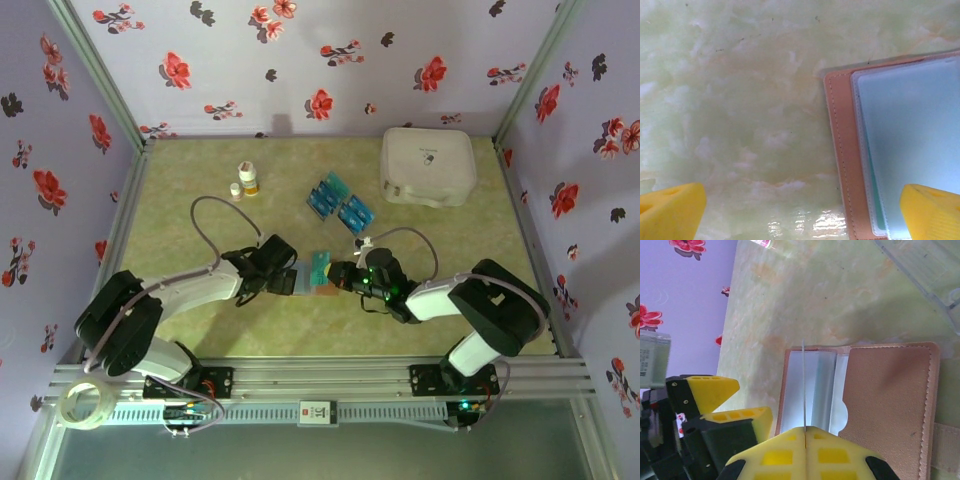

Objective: Put the credit cards into the card holder

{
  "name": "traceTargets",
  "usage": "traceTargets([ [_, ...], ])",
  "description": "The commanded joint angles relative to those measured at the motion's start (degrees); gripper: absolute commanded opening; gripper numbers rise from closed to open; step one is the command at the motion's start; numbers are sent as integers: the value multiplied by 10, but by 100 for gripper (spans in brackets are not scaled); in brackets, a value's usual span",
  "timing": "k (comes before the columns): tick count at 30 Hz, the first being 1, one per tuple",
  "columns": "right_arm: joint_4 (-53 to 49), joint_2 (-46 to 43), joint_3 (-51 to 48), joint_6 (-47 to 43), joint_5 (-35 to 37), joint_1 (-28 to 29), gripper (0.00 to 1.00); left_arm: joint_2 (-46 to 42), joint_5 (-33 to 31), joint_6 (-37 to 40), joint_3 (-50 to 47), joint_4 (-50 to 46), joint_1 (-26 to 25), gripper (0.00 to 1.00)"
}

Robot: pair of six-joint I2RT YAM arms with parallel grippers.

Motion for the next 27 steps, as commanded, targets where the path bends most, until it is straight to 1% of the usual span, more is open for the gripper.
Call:
traceTargets([
  [1,30,7,-5,9,18,5,0,13,2,7,-8,8,-5,100],
  [13,34,16,-8,8,28,12,0,18,1,-3,-32,21,-5,100],
  [27,79,57,0,14,29,17,0,18,-1,-8,-44,24,-5,100],
])
